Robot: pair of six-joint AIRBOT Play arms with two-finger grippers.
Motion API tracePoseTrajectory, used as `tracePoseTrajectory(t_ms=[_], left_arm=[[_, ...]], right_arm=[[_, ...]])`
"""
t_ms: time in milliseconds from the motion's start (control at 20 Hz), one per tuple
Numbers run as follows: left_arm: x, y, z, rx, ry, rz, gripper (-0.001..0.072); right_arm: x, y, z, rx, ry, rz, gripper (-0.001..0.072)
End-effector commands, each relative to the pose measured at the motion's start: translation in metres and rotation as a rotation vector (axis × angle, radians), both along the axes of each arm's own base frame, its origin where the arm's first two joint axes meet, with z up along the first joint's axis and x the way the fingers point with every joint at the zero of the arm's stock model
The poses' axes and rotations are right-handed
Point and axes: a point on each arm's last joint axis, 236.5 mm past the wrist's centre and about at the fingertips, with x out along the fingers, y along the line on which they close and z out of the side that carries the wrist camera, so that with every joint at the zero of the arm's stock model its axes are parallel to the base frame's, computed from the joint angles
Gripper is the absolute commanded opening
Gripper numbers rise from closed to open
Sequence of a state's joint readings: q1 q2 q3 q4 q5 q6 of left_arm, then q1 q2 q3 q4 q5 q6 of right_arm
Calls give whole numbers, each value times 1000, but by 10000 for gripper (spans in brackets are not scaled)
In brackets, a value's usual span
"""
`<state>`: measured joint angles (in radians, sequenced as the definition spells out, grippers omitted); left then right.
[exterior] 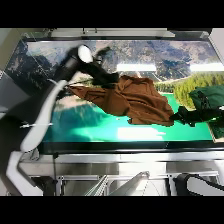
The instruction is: Fold the shirts.
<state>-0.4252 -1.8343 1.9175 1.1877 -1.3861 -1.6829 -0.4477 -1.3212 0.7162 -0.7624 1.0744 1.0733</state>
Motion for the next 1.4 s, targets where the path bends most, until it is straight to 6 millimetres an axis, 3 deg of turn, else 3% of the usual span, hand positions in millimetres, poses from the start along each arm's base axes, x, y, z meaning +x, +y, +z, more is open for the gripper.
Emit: tracePoseTrajectory(t_ms=[0,150,250,350,400,450,550,600,700,800,900,950,1050,1150,1250,1350], left_arm=[[-46,118,27,244,62,77,24],[-94,160,27,200,115,188,25],[-118,167,12,127,144,251,26],[-118,157,12,-11,95,300,26],[-110,146,29,-122,28,315,26],[-100,135,56,-236,-53,314,26],[-91,122,146,-438,-293,260,22],[-95,122,202,-494,-450,227,22],[-121,129,316,-540,-797,177,23],[-173,144,428,-549,-1169,167,25],[-220,163,491,-504,-1418,197,26],[-231,169,502,-469,-1474,206,26],[-220,173,494,-406,-1444,203,27],[-174,169,453,-378,-1272,179,27],[-117,162,401,-370,-1077,153,27],[-51,159,340,-361,-901,163,27]], right_arm=[[4,-4,-1,-15,-10,-14,15],[9,-1,3,7,-23,-35,15],[18,14,20,96,-77,-35,14],[34,47,72,310,-234,3,14],[40,64,120,458,-370,32,14],[42,73,174,604,-517,50,14],[28,68,299,824,-880,74,14],[10,66,353,838,-1060,118,14],[-38,80,450,701,-1399,226,14],[-76,103,517,382,-1643,254,14],[-96,107,561,-42,-1790,175,15],[-105,100,576,-214,-1835,115,14],[-112,88,591,-349,-1870,29,14],[-84,83,568,-292,-1756,57,14],[-32,78,523,-157,-1586,127,14],[42,65,459,-106,-1395,127,15]])
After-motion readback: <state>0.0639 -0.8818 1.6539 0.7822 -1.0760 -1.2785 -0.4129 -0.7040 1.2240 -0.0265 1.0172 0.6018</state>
